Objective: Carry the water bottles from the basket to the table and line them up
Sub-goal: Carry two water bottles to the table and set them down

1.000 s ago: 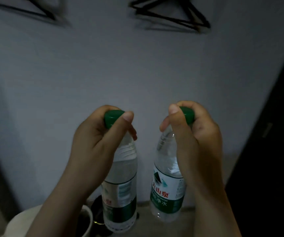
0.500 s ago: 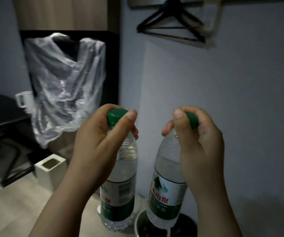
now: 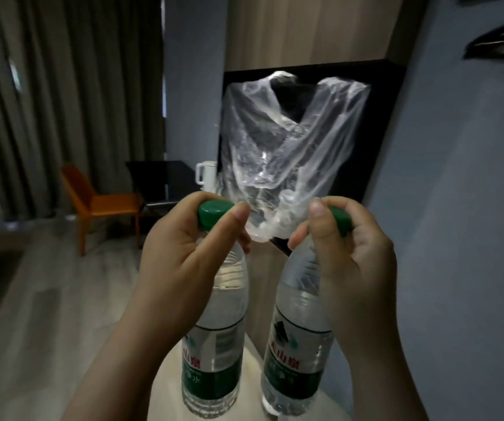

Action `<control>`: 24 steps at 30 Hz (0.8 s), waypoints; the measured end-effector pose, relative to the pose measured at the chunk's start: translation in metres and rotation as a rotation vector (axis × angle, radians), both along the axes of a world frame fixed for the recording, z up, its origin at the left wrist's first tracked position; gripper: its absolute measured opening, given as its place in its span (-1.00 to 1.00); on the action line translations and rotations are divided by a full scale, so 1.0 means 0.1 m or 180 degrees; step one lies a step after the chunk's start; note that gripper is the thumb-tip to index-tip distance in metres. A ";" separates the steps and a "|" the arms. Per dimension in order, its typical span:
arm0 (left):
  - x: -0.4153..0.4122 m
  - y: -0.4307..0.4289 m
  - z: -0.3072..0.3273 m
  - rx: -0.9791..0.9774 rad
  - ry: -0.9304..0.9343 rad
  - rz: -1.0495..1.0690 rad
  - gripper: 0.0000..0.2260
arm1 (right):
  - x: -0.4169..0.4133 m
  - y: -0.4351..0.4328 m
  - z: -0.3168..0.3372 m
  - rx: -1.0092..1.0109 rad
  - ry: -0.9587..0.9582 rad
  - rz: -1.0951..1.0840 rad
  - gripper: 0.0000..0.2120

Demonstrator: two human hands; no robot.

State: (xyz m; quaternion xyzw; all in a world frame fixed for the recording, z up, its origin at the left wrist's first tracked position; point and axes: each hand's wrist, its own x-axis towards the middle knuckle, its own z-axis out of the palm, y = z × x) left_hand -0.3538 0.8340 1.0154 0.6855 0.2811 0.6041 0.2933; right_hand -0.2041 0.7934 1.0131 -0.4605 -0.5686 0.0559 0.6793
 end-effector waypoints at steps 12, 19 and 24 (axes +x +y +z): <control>-0.08 1.38 0.01 -0.0007 0.0221 0.1165 -0.70 | 0.00 1.90 -0.05 0.0052 -0.0042 0.1070 -0.81; -0.33 2.27 -0.13 -0.0124 0.0240 0.1350 -0.71 | -0.26 2.91 -0.18 -0.0047 -0.0119 0.1164 -0.82; -0.70 3.04 -0.15 -0.0082 0.0250 0.1353 -0.71 | -0.64 3.69 -0.20 -0.0012 -0.0182 0.1258 -0.83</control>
